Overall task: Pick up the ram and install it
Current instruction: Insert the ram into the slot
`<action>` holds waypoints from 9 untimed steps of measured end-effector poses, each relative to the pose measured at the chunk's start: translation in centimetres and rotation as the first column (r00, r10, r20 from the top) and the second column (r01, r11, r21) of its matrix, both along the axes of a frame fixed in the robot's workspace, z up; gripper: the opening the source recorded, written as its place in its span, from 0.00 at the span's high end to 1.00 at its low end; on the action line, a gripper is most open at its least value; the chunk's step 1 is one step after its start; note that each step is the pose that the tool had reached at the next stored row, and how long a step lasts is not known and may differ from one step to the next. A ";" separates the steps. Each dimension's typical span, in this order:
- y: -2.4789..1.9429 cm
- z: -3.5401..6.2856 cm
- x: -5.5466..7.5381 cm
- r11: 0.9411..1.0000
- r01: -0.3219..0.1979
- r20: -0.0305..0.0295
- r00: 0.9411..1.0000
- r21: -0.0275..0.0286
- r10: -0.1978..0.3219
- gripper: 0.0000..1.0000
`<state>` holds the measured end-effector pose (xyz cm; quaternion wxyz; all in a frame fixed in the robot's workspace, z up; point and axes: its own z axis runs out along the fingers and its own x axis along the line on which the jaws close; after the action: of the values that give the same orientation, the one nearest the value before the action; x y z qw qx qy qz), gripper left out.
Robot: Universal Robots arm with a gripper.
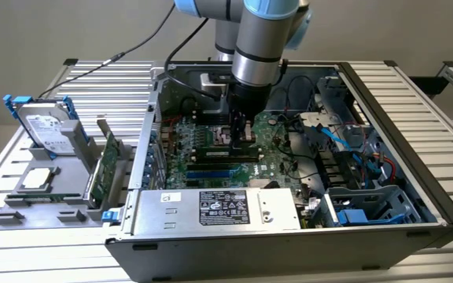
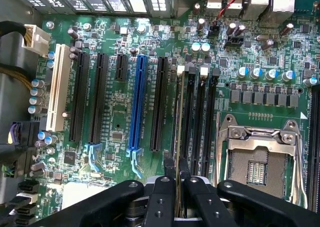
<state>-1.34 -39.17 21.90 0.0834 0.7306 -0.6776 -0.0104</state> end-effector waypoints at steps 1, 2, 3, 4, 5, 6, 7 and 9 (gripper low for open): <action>0.01 -0.01 0.0 1.000 0.000 0.000 1.000 0.000 0.000 0.86; 0.01 -0.02 0.0 1.000 0.000 0.000 1.000 0.000 0.000 0.86; 0.01 -0.03 0.0 1.000 0.000 0.000 1.000 0.000 0.000 0.86; 0.02 -0.05 0.0 1.000 0.000 0.000 1.000 0.000 0.000 0.86; 0.03 -0.05 0.0 1.000 0.000 0.000 1.000 -0.001 0.000 0.86; 0.03 -0.05 0.0 1.000 0.000 0.000 1.000 -0.001 0.000 0.86; 0.03 -0.05 0.0 1.000 0.000 0.000 1.000 -0.002 0.000 0.86; 0.04 -0.06 0.0 1.000 0.000 0.000 1.000 -0.003 0.000 0.86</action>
<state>-1.31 -39.13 21.84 0.0844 0.7305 -0.6776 -0.0095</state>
